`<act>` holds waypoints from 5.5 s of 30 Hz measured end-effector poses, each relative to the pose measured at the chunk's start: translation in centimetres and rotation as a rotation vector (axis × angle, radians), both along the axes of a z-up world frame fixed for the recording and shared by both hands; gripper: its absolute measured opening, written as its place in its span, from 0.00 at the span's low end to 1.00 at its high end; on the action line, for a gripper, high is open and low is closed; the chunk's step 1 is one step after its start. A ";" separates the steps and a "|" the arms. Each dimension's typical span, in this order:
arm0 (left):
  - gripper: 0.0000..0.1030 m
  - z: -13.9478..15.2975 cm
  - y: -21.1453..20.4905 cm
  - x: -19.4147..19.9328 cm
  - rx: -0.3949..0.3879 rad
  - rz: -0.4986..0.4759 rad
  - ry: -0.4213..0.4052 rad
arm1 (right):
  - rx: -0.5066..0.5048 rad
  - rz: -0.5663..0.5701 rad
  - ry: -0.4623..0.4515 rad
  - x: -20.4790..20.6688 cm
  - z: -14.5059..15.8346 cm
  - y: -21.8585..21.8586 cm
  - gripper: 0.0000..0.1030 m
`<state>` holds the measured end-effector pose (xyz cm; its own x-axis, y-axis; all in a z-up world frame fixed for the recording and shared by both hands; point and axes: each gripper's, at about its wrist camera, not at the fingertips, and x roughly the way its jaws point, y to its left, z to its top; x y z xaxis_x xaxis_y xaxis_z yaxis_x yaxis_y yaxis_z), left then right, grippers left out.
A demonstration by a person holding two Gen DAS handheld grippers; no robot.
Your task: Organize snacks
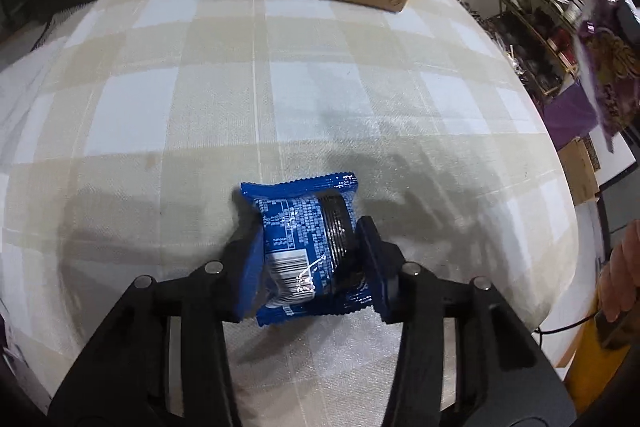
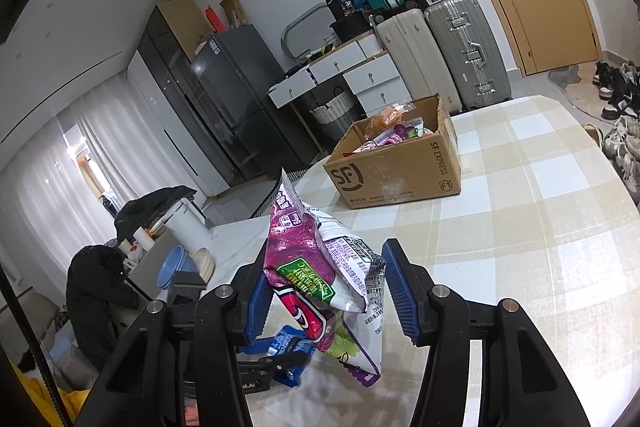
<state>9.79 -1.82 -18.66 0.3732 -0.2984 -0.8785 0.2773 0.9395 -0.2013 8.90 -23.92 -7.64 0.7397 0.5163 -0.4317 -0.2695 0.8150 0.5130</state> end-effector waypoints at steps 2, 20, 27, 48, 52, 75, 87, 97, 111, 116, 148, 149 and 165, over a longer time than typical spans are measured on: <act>0.40 0.9 0.2 -0.2 -0.011 -0.009 -0.034 | 0.006 -0.002 0.002 0.0 -0.2 -0.1 0.51; 0.40 16.2 3.6 5.5 -0.111 0.038 -0.342 | -0.054 0.040 -0.098 4.3 5.7 0.4 0.51; 0.40 20.0 3.9 11.4 -0.135 0.074 -0.392 | -0.112 0.034 -0.123 10.5 9.5 0.4 0.51; 0.40 15.7 -3.8 32.9 -0.088 0.061 -0.294 | -0.489 -0.118 0.044 32.3 5.3 1.3 0.51; 0.41 13.6 -5.2 34.9 -0.077 0.048 -0.270 | -0.498 -0.141 0.086 35.1 3.2 0.9 0.51; 0.41 7.5 -7.3 37.4 -0.034 0.031 -0.203 | -0.490 -0.072 0.164 37.2 -1.4 2.5 0.51; 0.41 6.7 -6.7 36.9 -0.001 0.030 -0.188 | -0.479 -0.068 0.179 37.1 -1.3 2.1 0.52; 0.52 8.6 -7.0 35.9 0.023 0.021 -0.219 | -0.456 -0.076 0.180 36.6 -1.1 1.7 0.58; 0.53 11.2 -6.9 33.5 0.038 0.026 -0.258 | -0.438 -0.080 0.136 34.8 0.6 1.8 0.59; 0.53 11.8 -6.8 32.8 0.038 0.033 -0.263 | -0.436 -0.090 0.123 33.9 1.4 1.6 0.59; 0.99 26.3 -0.3 5.0 -0.033 0.185 -0.645 | -0.243 -0.095 -0.308 4.9 14.5 2.7 0.96; 0.99 26.3 -0.1 3.6 -0.038 0.185 -0.653 | -0.232 -0.097 -0.314 3.5 14.3 2.6 0.97; 0.99 21.9 2.6 -12.1 0.017 0.259 -0.699 | -0.191 -0.152 -0.268 -9.1 8.9 2.2 0.99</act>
<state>-2.27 0.82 3.24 0.9029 -0.1139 -0.4145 0.1051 0.9935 -0.0441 -0.24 -21.75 1.28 0.9016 0.3209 -0.2901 -0.2424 0.9302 0.2756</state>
